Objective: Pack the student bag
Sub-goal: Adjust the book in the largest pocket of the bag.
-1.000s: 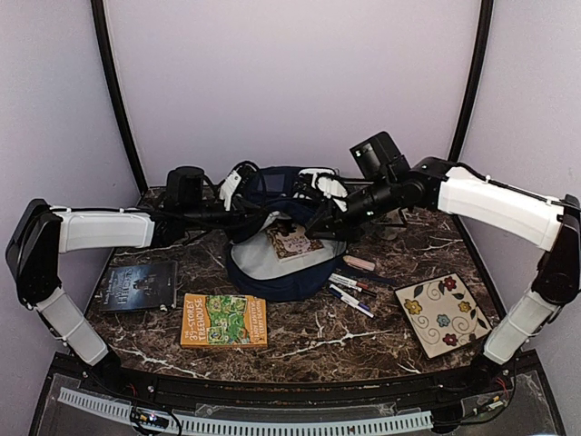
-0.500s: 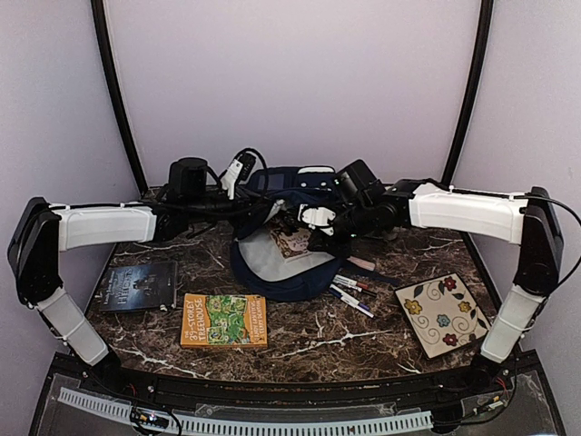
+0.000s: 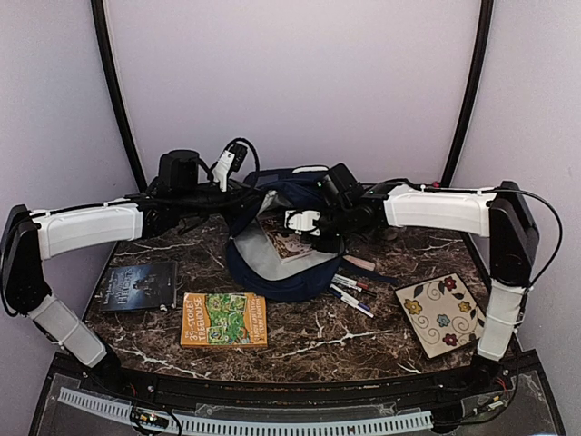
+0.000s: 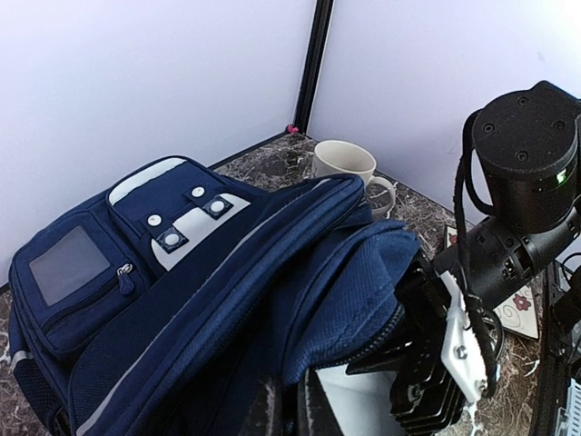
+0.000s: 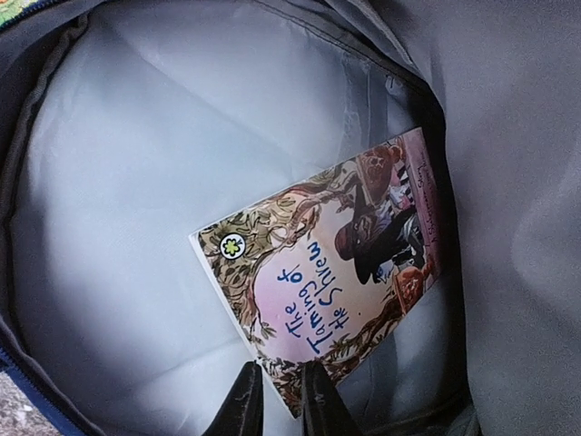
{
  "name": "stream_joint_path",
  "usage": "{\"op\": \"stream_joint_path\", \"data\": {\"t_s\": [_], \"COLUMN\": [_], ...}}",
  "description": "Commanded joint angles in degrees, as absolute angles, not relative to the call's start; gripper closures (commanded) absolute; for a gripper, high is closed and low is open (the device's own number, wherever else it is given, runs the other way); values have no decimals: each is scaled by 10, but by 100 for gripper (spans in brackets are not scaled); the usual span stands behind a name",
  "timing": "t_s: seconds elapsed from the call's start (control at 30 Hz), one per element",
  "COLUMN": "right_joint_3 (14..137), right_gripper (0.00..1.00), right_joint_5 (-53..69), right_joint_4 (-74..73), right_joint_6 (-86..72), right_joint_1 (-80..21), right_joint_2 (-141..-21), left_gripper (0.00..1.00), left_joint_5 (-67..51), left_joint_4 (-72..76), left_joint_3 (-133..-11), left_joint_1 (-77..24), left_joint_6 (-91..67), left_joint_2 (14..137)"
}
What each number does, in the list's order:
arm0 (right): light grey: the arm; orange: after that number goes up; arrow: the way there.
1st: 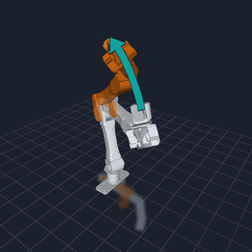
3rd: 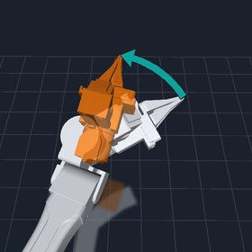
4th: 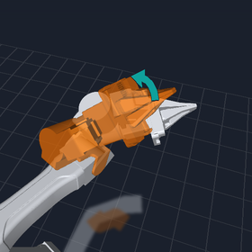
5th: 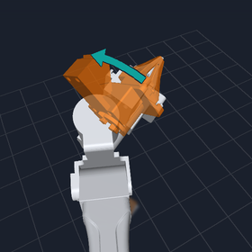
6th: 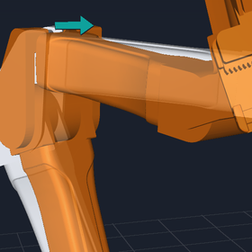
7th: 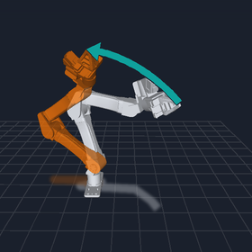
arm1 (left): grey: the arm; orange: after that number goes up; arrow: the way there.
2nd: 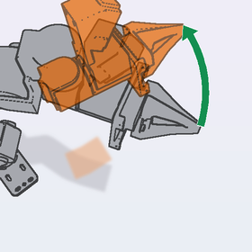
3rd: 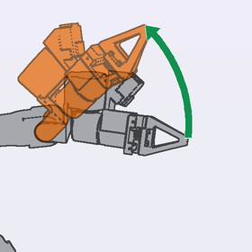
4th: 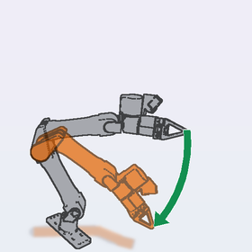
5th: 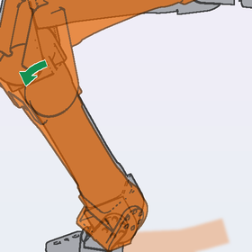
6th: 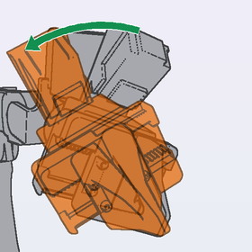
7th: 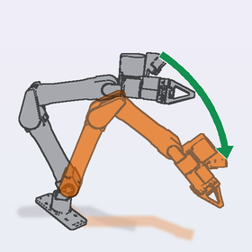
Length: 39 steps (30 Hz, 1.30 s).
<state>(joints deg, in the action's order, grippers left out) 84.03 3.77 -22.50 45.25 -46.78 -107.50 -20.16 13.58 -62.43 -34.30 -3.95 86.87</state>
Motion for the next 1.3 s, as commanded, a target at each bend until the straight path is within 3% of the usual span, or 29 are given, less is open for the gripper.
{"op": "stream_joint_path", "data": {"t_s": [0.0,0.27,0.57,0.97,1.27], "right_joint_3": [865,852,895,977,1009], "right_gripper": [83,67,60,71,74], "right_joint_5": [19,13,-14,-64,-136], "right_joint_4": [-200,-166,-153,-93,-23], "right_joint_6": [500,570,581,473,398], "right_joint_1": [-470,-481,-486,-486,-487], "right_joint_2": [-1104,-1139,-1213,-1296,-1343], "left_gripper": [100,100,100,100,100], "left_joint_5": [-201,-199,-206,-215,-217], "left_joint_4": [191,200,211,215,217], "left_joint_3": [-623,-615,-613,-604,-602], "left_joint_1": [-349,-349,-349,-371,-377], "left_joint_6": [-65,-78,-92,-103,-107], "left_joint_2": [830,834,845,850,854]}}
